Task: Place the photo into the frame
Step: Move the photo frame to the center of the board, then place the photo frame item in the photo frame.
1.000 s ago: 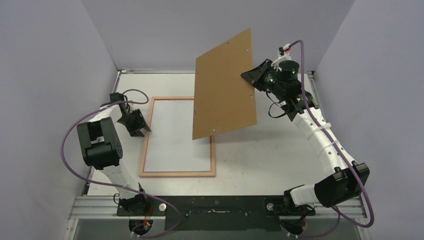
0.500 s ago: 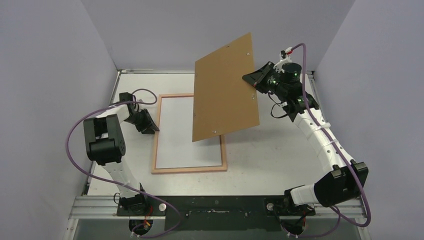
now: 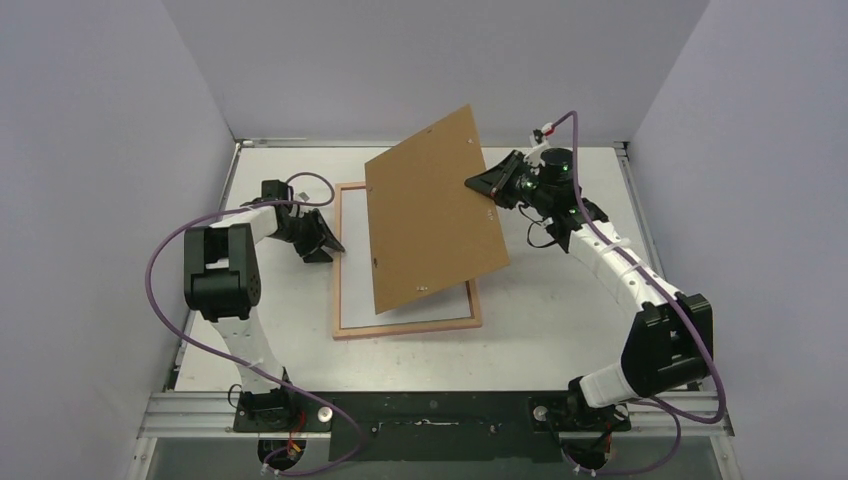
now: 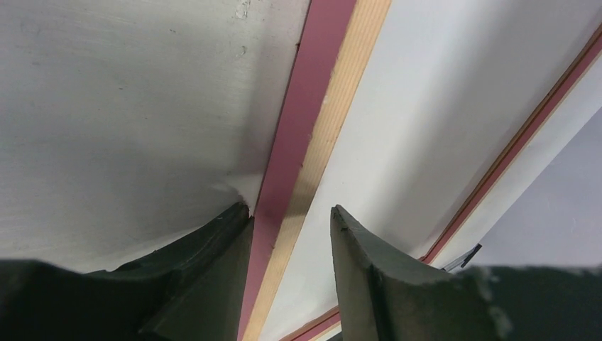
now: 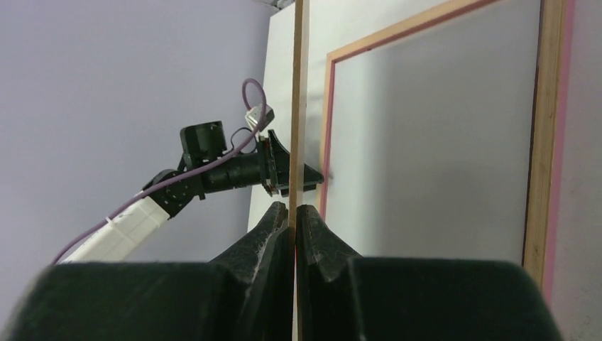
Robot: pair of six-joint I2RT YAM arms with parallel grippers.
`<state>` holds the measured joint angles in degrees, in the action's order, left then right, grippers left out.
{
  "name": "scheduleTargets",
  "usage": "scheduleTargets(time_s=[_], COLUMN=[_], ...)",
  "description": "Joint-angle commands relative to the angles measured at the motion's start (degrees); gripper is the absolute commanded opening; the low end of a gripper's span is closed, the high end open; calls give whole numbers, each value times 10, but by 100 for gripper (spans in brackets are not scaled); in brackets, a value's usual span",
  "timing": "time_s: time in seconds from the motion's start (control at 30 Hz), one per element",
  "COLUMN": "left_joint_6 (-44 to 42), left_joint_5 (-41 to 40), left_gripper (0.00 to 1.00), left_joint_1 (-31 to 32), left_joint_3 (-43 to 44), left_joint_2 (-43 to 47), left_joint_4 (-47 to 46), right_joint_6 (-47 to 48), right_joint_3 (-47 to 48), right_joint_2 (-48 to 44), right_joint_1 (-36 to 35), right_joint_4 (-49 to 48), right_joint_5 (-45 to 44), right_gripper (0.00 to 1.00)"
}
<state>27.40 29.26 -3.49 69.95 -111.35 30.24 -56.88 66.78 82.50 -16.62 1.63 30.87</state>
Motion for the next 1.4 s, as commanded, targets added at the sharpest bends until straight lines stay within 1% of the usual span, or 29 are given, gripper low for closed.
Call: scheduleTargets(time_s=[0.0, 0.03, 0.2, 0.3, 0.37, 0.5, 0.63, 0.77, 0.97, 1.17, 1.37], left_joint_6=[-13, -15, -29, -31, -31, -30, -34, -36, -37, -31, -14], left_joint_5=[19, 21, 33, 32, 33, 32, 27, 26, 31, 39, 39], left_gripper=[43, 44, 43, 39, 35, 34, 31, 26, 26, 26, 26], left_joint_1=[-11, -14, -18, -18, -20, -20, -24, -26, -27, -27, -27], left_joint_3=[15, 13, 3, -9, -15, -27, -38, -44, -37, -32, -31], left_joint_2=[20, 25, 37, 35, 30, 27, 24, 21, 18, 16, 14], left_joint_4=[-8, -9, -17, -28, -29, -45, -49, -56, -55, -58, -62], right_joint_6=[-33, -35, -74, -69, -71, -56, -72, -76, -79, -88, -97], right_joint_3=[-16, -21, -75, -93, -97, -103, -117, -124, -121, -129, -149], right_joint_2=[12, 20, 58, 74, 86, 103, 124, 134, 158, 179, 194], right_joint_1=[-13, -16, -43, -55, -61, -71, -75, -75, -78, -84, -91], right_joint_4=[-128, -138, -252, -280, -288, -291, -335, -358, -385, -438, -459], right_joint_5=[21, 18, 3, -18, -28, -48, -52, -58, -48, -31, -42], right_gripper=[0, 0, 0, 0, 0, 0, 0, 0, 0, 0, 0])
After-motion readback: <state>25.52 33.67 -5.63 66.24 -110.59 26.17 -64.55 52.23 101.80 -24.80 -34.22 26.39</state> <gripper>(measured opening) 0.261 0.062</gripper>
